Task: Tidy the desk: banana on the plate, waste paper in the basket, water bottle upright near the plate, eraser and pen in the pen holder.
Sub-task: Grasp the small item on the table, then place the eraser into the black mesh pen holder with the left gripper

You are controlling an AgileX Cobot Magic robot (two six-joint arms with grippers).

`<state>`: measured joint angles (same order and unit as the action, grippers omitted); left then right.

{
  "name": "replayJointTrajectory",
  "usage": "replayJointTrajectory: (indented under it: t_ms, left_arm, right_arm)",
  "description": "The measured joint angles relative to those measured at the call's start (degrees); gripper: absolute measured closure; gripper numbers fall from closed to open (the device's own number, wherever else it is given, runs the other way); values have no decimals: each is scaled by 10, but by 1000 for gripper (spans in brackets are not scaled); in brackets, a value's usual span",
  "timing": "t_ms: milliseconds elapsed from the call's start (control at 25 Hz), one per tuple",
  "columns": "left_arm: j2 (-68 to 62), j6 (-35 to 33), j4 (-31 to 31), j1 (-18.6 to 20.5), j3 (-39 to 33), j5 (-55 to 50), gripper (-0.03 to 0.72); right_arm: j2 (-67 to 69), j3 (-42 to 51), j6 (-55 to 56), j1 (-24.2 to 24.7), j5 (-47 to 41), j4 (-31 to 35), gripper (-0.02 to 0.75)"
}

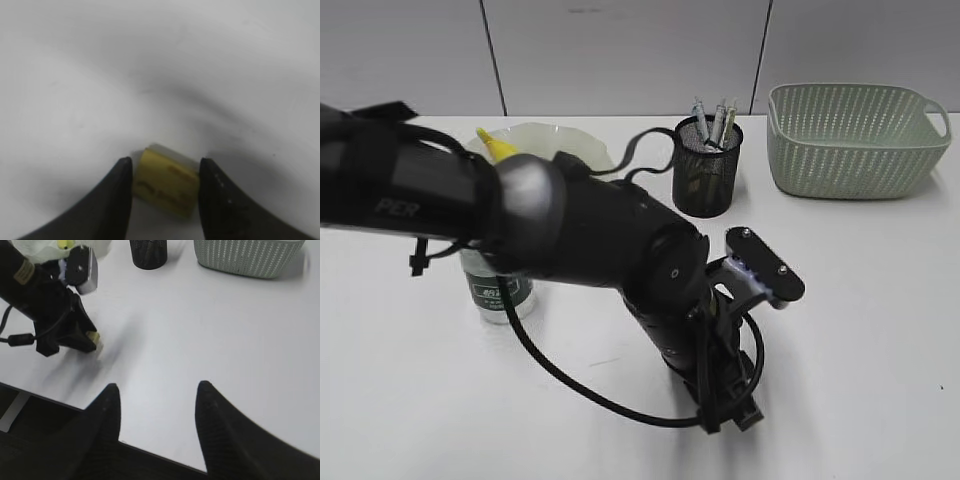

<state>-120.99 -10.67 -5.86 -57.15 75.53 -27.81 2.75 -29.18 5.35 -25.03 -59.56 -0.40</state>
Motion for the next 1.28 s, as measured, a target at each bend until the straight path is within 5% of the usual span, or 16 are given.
replayJointTrajectory:
  t_ms: [160,520,1040,1280]
  left_arm:
    - [51,0,-3,31,31,31,385]
    - [66,1,-17,147,126,300,386]
    - [-60,1,-53,157,153,424,387]
    - [-64,1,-59,158,153,436,254]
  right_arm:
    - [0,0,0,0,0,0,346]
    - [0,0,0,0,0,0,346]
    - [0,0,0,0,0,0,346]
    - [0,0,0,0,-1,0,346]
